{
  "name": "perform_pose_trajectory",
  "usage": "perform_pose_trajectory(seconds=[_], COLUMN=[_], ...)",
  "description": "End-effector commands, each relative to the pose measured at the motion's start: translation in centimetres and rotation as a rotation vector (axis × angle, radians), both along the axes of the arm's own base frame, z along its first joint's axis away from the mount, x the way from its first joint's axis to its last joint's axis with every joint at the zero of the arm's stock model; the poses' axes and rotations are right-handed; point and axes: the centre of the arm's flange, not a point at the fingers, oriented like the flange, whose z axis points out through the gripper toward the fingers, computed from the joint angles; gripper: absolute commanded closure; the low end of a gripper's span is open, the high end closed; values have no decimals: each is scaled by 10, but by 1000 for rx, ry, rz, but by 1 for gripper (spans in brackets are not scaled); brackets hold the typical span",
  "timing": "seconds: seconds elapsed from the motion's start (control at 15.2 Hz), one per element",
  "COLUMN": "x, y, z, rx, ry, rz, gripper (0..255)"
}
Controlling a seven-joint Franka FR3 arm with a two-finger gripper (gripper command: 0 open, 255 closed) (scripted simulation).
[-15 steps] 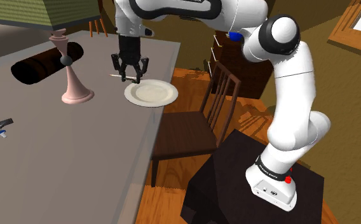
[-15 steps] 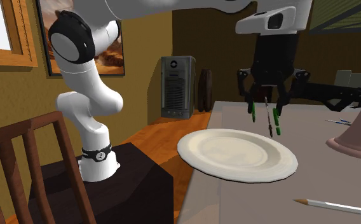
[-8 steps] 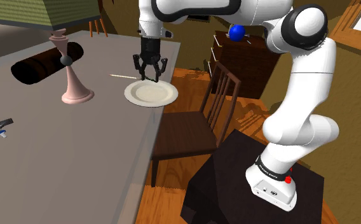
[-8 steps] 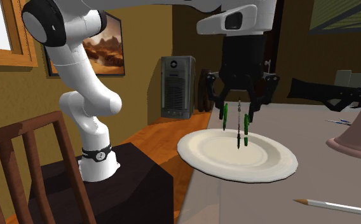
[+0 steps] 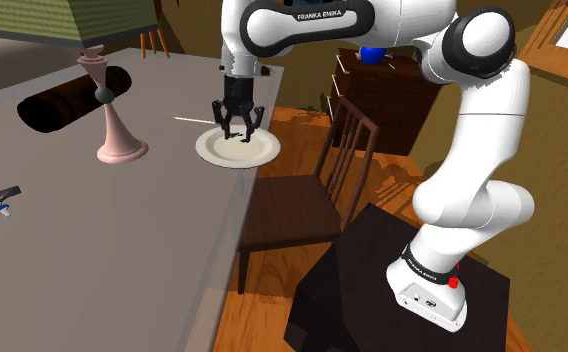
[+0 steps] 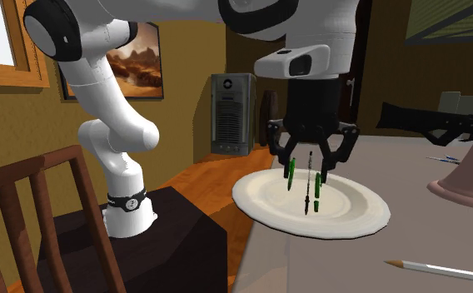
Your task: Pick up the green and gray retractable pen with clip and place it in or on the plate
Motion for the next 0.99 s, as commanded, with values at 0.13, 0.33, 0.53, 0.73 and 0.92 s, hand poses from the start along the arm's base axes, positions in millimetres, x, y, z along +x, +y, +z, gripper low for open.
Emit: perform_pose_trajectory(seconds=[0.13,0.33,0.53,0.73,0.92], x=[1,1,1,1,1], y=[0,0,0,0,0], z=[-20,-20,-20,-20,-20], rx=[0,0,0,0,0], ry=[0,0,0,0,0], rz=[0,0,0,0,0], gripper=[255,255,255,0,0])
